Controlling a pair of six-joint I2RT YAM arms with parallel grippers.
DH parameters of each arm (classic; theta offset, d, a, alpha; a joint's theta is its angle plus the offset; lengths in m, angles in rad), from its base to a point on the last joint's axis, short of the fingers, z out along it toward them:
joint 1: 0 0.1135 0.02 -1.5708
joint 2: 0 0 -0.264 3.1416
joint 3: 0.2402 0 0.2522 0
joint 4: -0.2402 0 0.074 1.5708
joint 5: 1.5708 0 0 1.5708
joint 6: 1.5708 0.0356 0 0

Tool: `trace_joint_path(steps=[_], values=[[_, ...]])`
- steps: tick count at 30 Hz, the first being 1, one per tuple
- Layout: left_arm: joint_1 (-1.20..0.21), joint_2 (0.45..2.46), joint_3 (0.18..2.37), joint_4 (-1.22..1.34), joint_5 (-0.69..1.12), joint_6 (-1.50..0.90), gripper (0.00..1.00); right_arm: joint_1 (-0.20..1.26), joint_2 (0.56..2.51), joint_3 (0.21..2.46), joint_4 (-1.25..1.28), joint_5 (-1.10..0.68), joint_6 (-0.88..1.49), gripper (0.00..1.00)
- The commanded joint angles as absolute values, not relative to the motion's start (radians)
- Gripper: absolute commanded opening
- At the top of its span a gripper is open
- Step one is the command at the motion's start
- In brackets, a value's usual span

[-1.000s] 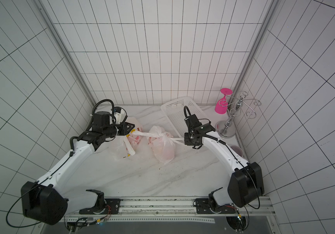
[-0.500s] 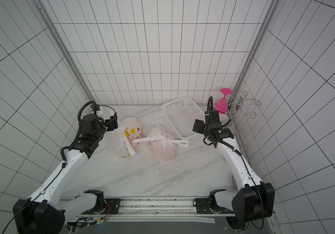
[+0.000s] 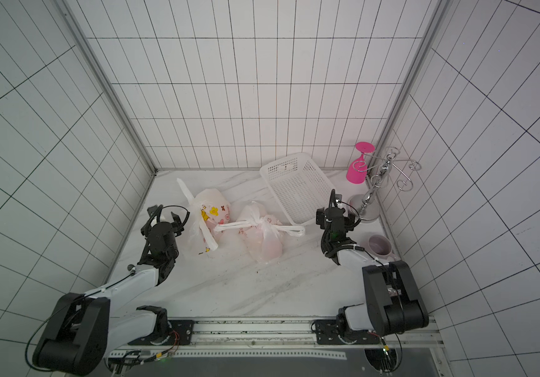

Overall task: Place the peach into a plastic bag & tie a knot
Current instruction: Reset both arms

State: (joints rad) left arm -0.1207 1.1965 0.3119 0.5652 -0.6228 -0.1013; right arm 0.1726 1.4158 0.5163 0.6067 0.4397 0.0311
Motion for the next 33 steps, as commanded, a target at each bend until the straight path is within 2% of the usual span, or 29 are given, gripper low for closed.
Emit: trace_joint_path(steps=[1, 3, 7, 8, 9, 10, 11, 14, 18, 22, 33], values=[[-0.075, 1.270, 0.254, 0.867, -0.483, -0.122, 0.86, 0.148, 1.486, 0.395, 0.868, 0.460, -0.020, 0.99], [-0.061, 1.332, 0.252, 0.934, -0.412, -0.117, 0.86, 0.129, 1.490, 0.400, 0.876, 0.428, -0.007, 0.99], [-0.054, 1.478, 0.272, 1.042, -0.245, -0.055, 0.85, 0.032, 1.511, 0.467, 0.739, 0.185, 0.028, 0.99], [-0.055, 1.516, 0.278, 1.067, -0.202, -0.040, 0.88, -0.003, 1.519, 0.470, 0.722, 0.101, 0.040, 0.99], [-0.055, 1.555, 0.285, 1.096, -0.169, -0.022, 0.98, -0.021, 1.531, 0.458, 0.753, 0.049, 0.038, 0.99], [-0.055, 1.596, 0.298, 1.140, -0.139, -0.005, 0.98, -0.024, 1.546, 0.440, 0.801, 0.029, 0.025, 0.99], [-0.055, 1.605, 0.311, 1.140, -0.122, 0.004, 0.98, -0.023, 1.555, 0.428, 0.845, 0.028, 0.026, 0.99], [-0.053, 1.542, 0.360, 0.932, -0.126, -0.010, 0.98, -0.026, 1.548, 0.438, 0.810, 0.023, 0.029, 0.99], [-0.064, 1.592, 0.339, 1.062, -0.111, 0.027, 0.98, -0.026, 1.546, 0.436, 0.813, 0.024, 0.028, 0.99], [-0.133, 1.566, 0.351, 0.997, -0.280, 0.040, 0.98, -0.026, 1.548, 0.436, 0.816, 0.025, 0.028, 0.99], [-0.121, 1.556, 0.368, 0.946, -0.247, 0.033, 0.98, -0.026, 1.545, 0.435, 0.815, 0.023, 0.026, 0.99]])
